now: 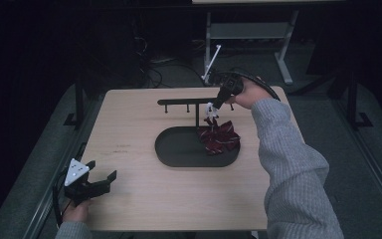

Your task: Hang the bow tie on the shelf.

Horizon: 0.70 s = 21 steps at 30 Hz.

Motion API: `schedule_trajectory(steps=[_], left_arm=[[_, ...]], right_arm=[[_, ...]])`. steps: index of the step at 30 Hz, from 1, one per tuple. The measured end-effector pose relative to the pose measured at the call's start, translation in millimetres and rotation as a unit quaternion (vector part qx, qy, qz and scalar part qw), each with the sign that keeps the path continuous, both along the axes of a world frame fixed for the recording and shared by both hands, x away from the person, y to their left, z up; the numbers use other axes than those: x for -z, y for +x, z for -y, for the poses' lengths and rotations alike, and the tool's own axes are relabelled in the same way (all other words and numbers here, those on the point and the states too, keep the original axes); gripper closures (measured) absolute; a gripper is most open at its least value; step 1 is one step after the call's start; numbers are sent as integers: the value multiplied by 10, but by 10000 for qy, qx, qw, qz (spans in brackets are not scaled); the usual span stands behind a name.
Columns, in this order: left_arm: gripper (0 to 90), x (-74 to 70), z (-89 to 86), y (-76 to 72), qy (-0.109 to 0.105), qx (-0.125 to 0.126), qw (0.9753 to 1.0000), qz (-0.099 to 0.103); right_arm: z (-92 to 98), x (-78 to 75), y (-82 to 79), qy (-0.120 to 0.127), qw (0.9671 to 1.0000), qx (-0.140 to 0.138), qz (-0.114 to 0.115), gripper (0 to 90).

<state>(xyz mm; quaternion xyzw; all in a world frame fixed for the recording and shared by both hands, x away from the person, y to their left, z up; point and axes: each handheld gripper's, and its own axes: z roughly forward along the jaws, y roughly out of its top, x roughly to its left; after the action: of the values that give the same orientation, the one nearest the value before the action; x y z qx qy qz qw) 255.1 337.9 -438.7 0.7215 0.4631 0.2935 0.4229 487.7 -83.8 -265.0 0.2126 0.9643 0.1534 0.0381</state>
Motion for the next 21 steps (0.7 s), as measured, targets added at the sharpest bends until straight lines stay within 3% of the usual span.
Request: schedule_trajectory(steps=[21], left_arm=[[128,-1,9,-4,-9,7,10000,11]], right_arm=[[79,12,-82,88,9999,-32,-58,794]])
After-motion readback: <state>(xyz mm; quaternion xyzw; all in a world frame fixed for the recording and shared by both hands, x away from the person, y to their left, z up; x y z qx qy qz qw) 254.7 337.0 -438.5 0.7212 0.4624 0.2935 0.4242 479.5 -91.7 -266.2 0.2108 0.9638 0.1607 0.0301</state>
